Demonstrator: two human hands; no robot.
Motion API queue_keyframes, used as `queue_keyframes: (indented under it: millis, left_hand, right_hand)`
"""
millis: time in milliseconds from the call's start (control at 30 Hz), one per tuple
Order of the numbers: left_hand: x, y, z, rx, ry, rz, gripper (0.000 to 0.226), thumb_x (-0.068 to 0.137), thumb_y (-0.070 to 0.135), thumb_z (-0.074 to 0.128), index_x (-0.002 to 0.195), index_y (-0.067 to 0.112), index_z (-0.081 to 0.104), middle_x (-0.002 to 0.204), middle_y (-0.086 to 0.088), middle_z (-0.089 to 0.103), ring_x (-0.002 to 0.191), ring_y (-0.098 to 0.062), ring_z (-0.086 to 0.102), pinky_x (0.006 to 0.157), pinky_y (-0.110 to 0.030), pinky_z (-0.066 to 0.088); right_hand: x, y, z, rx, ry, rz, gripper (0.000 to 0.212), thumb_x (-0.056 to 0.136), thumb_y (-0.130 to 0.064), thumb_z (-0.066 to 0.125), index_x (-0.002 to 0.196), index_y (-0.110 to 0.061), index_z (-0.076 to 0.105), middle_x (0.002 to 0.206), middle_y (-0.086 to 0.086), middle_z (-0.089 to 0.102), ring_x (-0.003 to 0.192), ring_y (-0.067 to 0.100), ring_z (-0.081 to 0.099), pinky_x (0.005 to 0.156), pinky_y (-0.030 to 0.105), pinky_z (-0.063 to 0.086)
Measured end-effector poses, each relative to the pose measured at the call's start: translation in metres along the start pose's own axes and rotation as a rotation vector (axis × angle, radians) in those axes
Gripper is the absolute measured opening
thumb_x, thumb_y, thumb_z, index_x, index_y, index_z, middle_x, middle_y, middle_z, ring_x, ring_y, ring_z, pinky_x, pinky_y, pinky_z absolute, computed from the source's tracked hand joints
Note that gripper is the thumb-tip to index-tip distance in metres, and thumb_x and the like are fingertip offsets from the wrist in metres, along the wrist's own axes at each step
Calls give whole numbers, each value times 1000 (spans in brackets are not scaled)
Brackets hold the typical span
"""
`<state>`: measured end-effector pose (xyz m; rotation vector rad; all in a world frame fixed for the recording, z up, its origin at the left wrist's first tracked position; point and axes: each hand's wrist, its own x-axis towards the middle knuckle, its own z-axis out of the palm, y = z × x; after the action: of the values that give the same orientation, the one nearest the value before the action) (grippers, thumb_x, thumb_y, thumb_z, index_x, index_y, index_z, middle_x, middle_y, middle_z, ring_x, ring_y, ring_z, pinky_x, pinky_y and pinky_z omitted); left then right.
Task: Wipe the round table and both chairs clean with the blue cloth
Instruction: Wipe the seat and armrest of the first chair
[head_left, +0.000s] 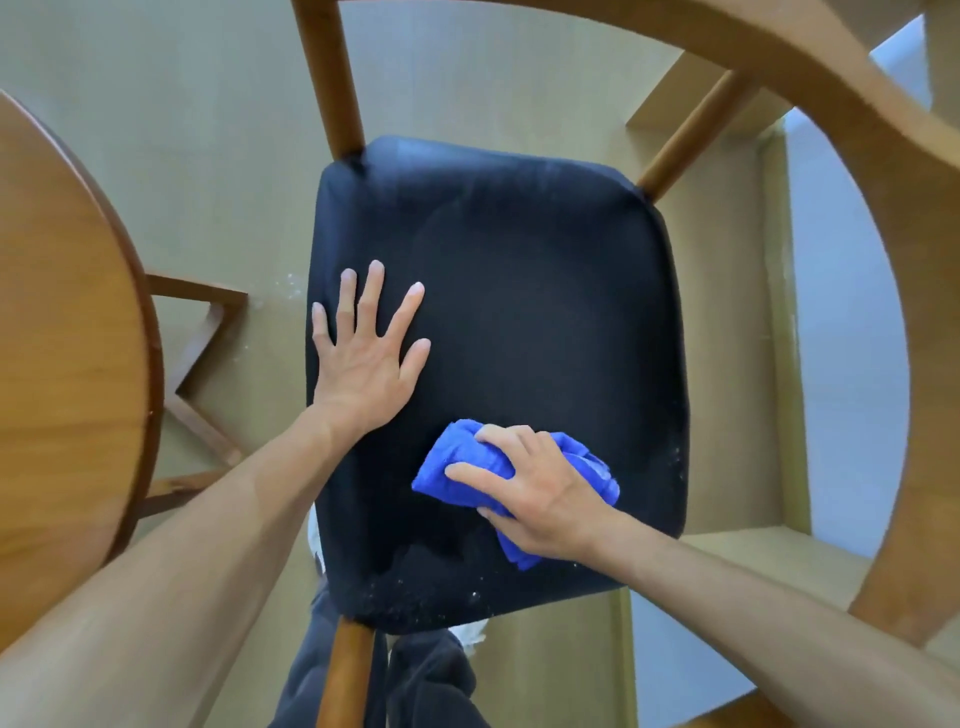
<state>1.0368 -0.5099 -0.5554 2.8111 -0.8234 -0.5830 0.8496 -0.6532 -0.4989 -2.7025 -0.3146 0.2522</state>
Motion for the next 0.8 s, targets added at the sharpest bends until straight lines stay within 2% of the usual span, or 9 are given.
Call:
queue_keyframes:
  millis: [167,233,333,467,533,633,700,800]
  left_hand:
    - [3,-1,-1,-45,-1,5,60,96,52,31,150,43,6,160,3,-15,146,-23,-19,115,-56,-6]
    - [2,-1,1,-25,-1,5,60,96,53,28,150,43,4,160,3,-16,146,-24,-19,115,-56,-6]
    - [2,-1,3,-2,12,8,60,96,54,24,150,43,1,160,3,-17,146,-24,-19,115,-56,-6]
    - [2,-4,4,8,24,17,60,96,56,22,150,44,-1,160,3,-19,146,-24,-20,116,-56,-6]
    - [2,-5,5,16,28,16,60,96,56,21,150,44,-2,160,3,-19,146,-24,-20,116,-56,-6]
    - [2,-2,6,25,40,17,59,96,56,21,150,44,-1,160,2,-19,146,-24,-20,115,-56,-6]
    - [2,-1,7,27,52,14,59,96,56,20,150,43,-1,160,2,-18,146,-25,-19,115,-56,-6]
    - [1,-2,6,28,54,11,59,96,55,21,150,43,0,160,2,-17,146,-25,-18,115,-56,-5]
  right_hand:
    - [33,-67,35,51,-127,-245,73,68,-17,64,139,-19,46,123,5,56,90,27,51,69,36,39]
    - [26,-84,44,16,-237,-388,68,67,-17,61,134,-19,50,123,-3,56,91,24,49,71,34,35]
    - [13,-70,38,-62,-347,-555,55,71,-23,61,126,-24,53,122,-9,55,95,22,48,74,33,35]
    - [-26,-5,7,-192,-535,-828,50,72,-19,64,120,-31,54,122,-7,52,104,24,45,84,38,38]
    - [-51,49,-25,-293,-603,-819,53,69,-19,67,117,-34,50,121,-7,48,106,23,45,89,38,35]
    - [-72,112,-69,-429,-699,-633,64,56,-14,73,111,-36,48,117,-6,47,103,24,50,88,39,41]
    - [-67,119,-75,-457,-739,-541,65,51,-15,75,107,-34,49,115,-4,47,99,25,53,82,40,47]
    - [-42,77,-50,-357,-606,-609,58,56,-16,71,108,-30,48,117,0,51,99,29,53,81,41,46]
